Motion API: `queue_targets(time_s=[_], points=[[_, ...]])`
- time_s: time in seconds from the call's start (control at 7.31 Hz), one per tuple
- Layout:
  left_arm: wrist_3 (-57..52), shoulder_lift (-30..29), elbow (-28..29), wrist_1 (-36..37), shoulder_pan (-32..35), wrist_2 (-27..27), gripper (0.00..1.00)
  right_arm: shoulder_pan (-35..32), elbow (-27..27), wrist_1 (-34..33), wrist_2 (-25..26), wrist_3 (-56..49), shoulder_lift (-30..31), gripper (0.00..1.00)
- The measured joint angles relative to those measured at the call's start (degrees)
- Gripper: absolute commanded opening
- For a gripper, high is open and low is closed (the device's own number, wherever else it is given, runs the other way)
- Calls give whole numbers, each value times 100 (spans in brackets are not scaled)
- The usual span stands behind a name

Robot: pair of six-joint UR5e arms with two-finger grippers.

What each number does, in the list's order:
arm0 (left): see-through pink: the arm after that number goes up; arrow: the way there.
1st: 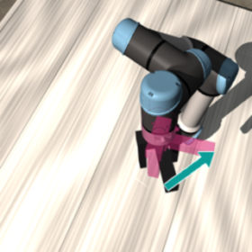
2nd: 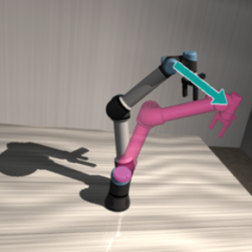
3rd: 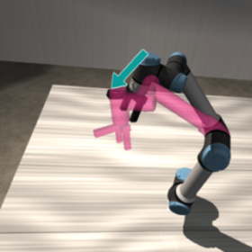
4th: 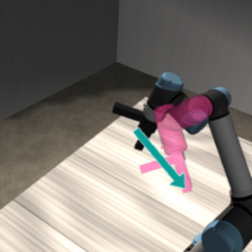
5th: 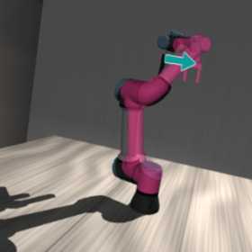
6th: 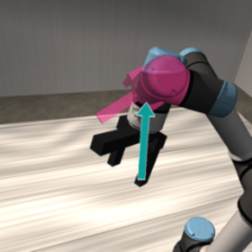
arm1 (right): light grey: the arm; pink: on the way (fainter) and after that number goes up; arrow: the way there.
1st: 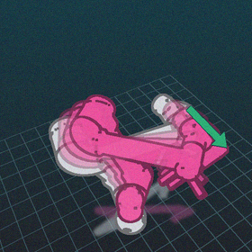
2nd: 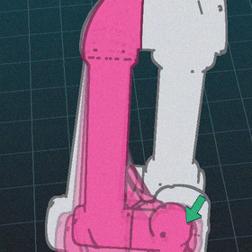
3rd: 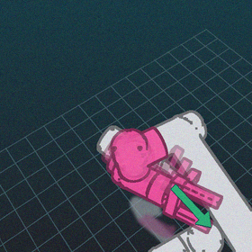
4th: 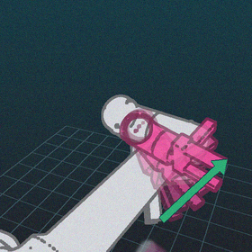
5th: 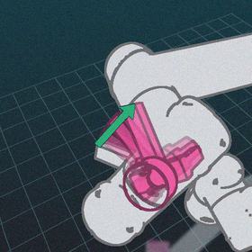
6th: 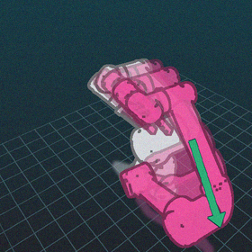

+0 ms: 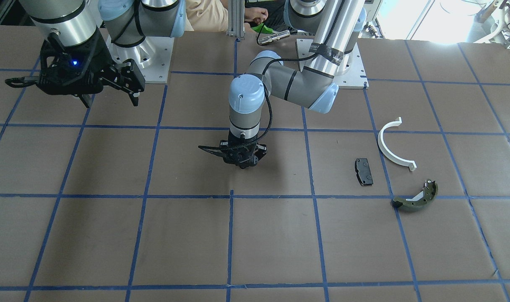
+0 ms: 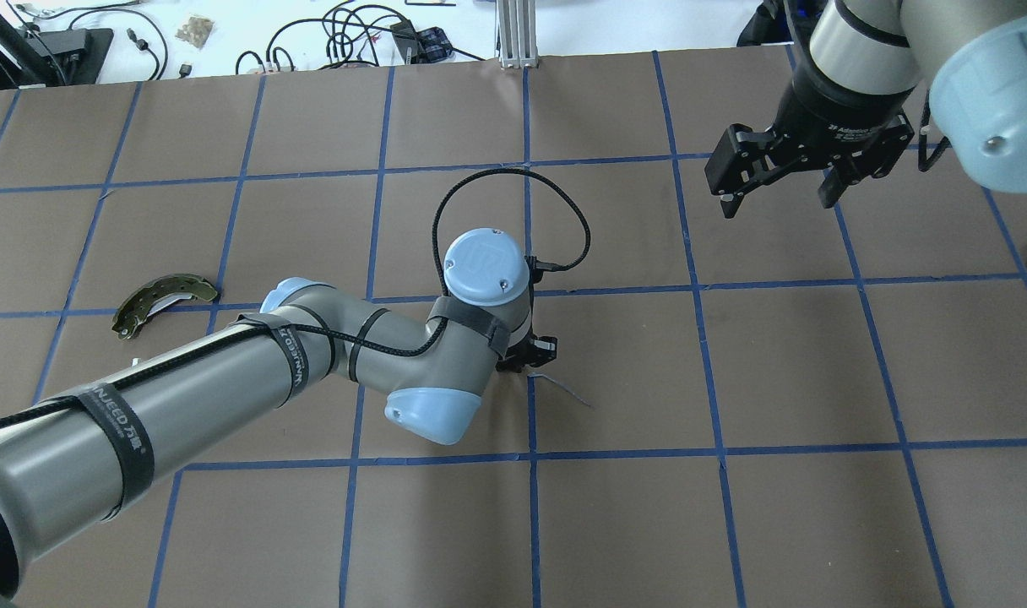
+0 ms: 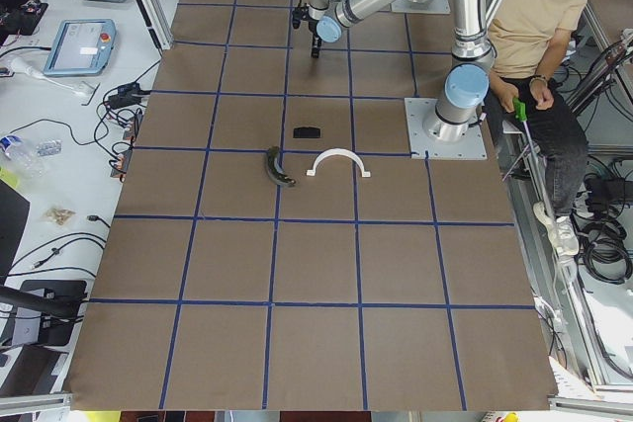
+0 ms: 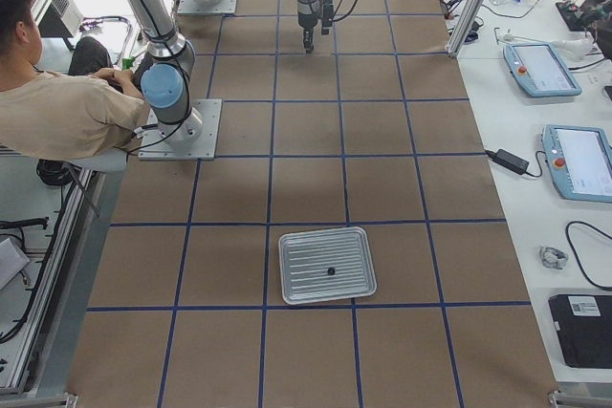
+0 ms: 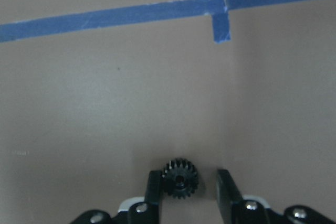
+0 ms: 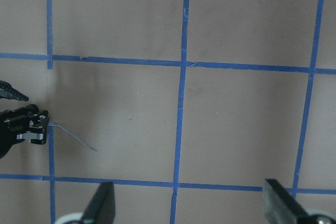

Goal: Place bearing gear from tray to pile

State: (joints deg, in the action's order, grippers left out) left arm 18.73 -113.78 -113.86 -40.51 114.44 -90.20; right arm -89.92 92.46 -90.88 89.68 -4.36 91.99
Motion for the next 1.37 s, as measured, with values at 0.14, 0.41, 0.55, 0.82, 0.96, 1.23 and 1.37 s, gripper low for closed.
queue_targets(time_s=[0.14,0.41,0.55,0.82,0.96,1.23,1.37], points=[[143,2,8,-3,-20,27,0,-7,0,0,-6,-7,2,100],[257,112,60,-11,-239,47,0,-9,3,9,-20,15,6,100],[83,192,64,-31,-508,52,0,-10,6,12,-21,14,8,100],[-746,370,44,-221,-1162,41,0,-15,9,6,-19,5,21,100],[-1106,475,46,-524,-1536,27,0,-18,15,2,-19,0,29,100],[-1887,782,28,-1135,-2279,-161,0,-23,30,0,-24,2,62,100],[-2376,965,17,-1423,-2675,-397,0,-24,33,0,-21,4,69,100]])
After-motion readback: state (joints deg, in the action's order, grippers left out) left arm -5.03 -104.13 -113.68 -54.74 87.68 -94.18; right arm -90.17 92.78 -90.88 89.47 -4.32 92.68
